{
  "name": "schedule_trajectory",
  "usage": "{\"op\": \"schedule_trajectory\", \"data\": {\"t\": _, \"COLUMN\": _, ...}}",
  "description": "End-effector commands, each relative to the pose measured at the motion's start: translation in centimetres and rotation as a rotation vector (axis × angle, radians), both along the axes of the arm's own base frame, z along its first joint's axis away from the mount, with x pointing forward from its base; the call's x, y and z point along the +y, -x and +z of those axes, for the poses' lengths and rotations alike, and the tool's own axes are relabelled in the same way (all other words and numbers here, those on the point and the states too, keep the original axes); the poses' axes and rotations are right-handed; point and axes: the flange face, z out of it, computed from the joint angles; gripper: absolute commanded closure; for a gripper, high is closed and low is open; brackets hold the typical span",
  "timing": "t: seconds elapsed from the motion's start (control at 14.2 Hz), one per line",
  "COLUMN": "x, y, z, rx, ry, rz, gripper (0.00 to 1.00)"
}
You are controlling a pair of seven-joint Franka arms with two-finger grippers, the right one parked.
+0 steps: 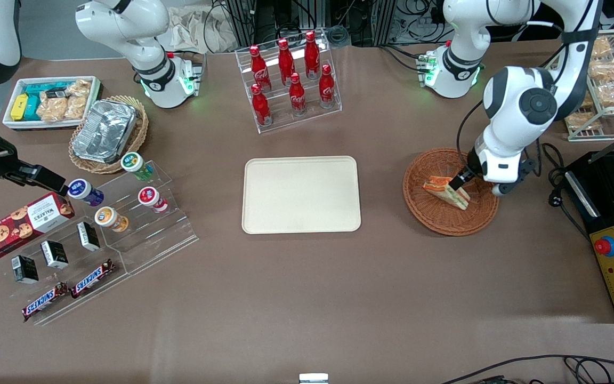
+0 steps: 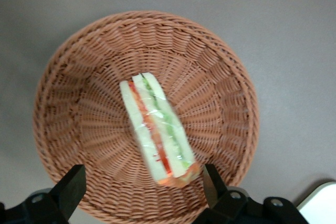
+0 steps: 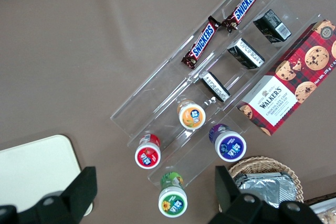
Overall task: Place sandwich from basket to tray
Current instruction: 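Lower the left gripper and close it on the wrapped sandwich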
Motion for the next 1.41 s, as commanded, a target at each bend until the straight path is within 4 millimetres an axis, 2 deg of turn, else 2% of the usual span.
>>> {"op": "schedule_trajectory", "data": {"t": 0.0, "x": -0.9, "y": -1.2, "z": -0.3, "rx": -0.002, "ry": 0.016, "rz": 0.037, "gripper": 0.01}}
{"op": "schedule_trajectory", "data": {"t": 0.35, "x": -1.1, "y": -1.3, "z": -2.9, "rx": 0.009, "ry": 0.023, "rz": 0.050, "gripper": 0.01}}
{"op": "schedule_trajectory", "data": {"t": 0.56, "x": -2.1, "y": -1.3, "z": -3.8, "rx": 0.005, "ry": 0.025, "rz": 0.061, "gripper": 0.01}}
{"op": "schedule_trajectory", "data": {"t": 0.77, "x": -2.0, "y": -0.1, "z": -5.1, "rx": 0.032, "ry": 0.012, "rz": 0.057, "gripper": 0.01}}
{"op": "schedule_trajectory", "data": {"t": 0.91, "x": -1.9, "y": 0.0, "z": -5.6, "rx": 0.023, "ry": 0.014, "rz": 0.056, "gripper": 0.01}}
{"op": "schedule_trajectory", "data": {"t": 1.2, "x": -2.5, "y": 0.2, "z": -7.8, "rx": 0.017, "ry": 0.016, "rz": 0.042, "gripper": 0.01}}
{"op": "schedule_trajectory", "data": {"t": 1.27, "x": -2.5, "y": 0.1, "z": -7.6, "rx": 0.014, "ry": 0.015, "rz": 0.044, "gripper": 0.02}}
{"op": "schedule_trajectory", "data": {"t": 1.34, "x": -2.5, "y": 0.1, "z": -7.5, "rx": 0.011, "ry": 0.015, "rz": 0.062, "gripper": 0.09}}
